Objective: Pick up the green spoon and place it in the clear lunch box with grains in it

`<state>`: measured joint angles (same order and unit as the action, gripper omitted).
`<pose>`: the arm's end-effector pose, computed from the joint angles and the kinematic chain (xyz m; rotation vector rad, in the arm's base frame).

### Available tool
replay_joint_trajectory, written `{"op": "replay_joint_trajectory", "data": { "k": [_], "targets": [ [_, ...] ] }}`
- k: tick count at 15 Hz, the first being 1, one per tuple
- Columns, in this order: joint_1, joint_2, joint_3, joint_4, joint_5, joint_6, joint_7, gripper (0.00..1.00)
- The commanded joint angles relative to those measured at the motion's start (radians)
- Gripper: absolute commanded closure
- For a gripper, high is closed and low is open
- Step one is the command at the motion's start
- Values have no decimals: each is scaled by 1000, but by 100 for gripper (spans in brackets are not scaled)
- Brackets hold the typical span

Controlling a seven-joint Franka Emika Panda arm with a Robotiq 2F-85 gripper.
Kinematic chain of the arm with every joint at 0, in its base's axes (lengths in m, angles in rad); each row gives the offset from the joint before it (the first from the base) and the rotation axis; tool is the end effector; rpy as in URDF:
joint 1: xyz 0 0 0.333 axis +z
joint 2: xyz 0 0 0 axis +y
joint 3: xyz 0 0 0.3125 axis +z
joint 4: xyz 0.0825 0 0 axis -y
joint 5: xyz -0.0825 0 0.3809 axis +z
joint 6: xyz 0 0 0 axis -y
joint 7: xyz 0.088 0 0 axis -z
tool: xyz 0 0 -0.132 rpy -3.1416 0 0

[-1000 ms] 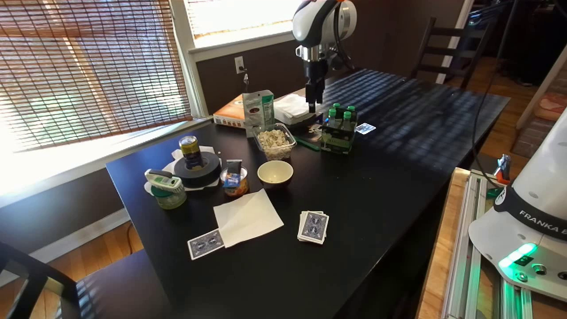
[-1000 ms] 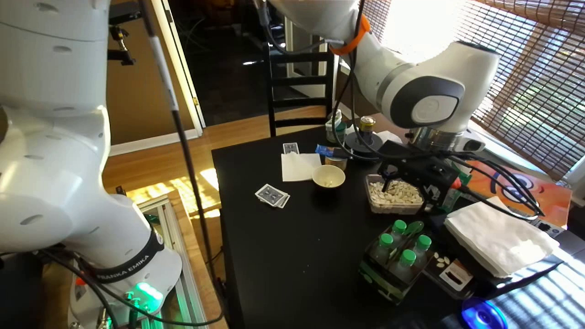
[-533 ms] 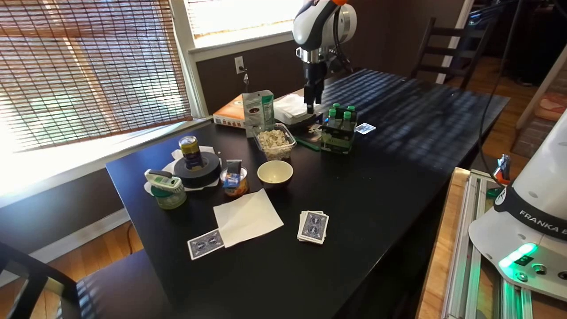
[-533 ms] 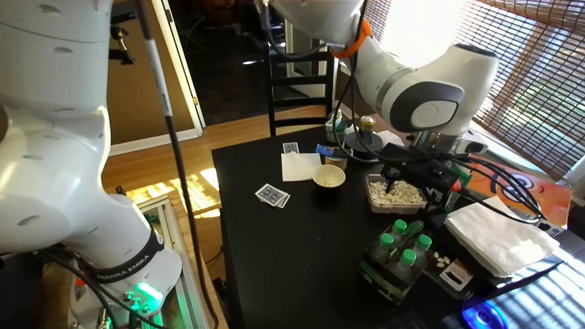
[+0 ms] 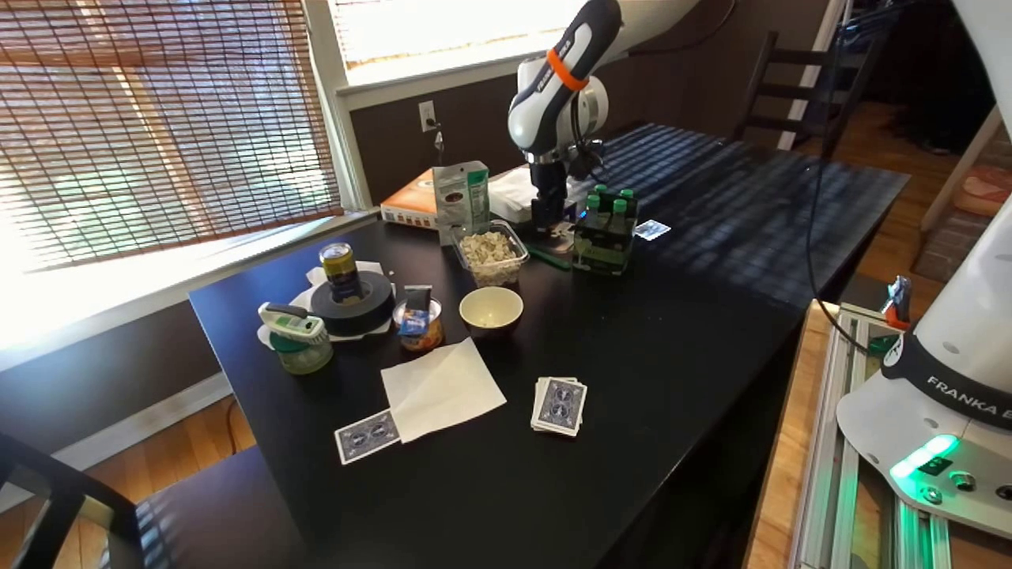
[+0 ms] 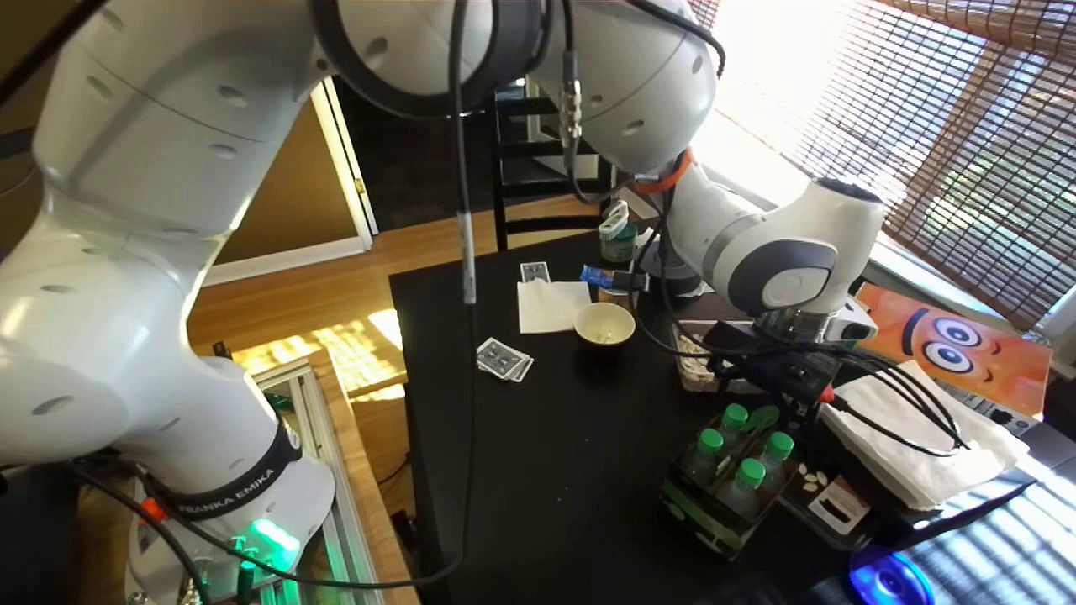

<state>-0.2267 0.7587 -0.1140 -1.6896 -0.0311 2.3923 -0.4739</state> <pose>0.6263 -0.2180 0.1289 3.0546 0.2842 -0.1341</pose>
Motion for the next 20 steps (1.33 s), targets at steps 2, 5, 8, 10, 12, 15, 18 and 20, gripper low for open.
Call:
{"op": "replay_joint_trajectory", "data": {
  "k": [2,5,8,10,12,15,18,20],
  "targets": [
    [-3,132,19,155,-42,-45,67,0],
    [4,187,21,205,-45,-80,97,11],
    [9,226,17,248,-41,-116,133,31],
    [11,244,15,272,-41,-130,153,36],
    [10,254,16,293,-38,-148,168,48],
    [9,265,16,321,-36,-173,186,72],
    [11,267,13,334,-39,-191,201,67],
    [16,278,3,349,-45,-216,216,42]
  ]
}}
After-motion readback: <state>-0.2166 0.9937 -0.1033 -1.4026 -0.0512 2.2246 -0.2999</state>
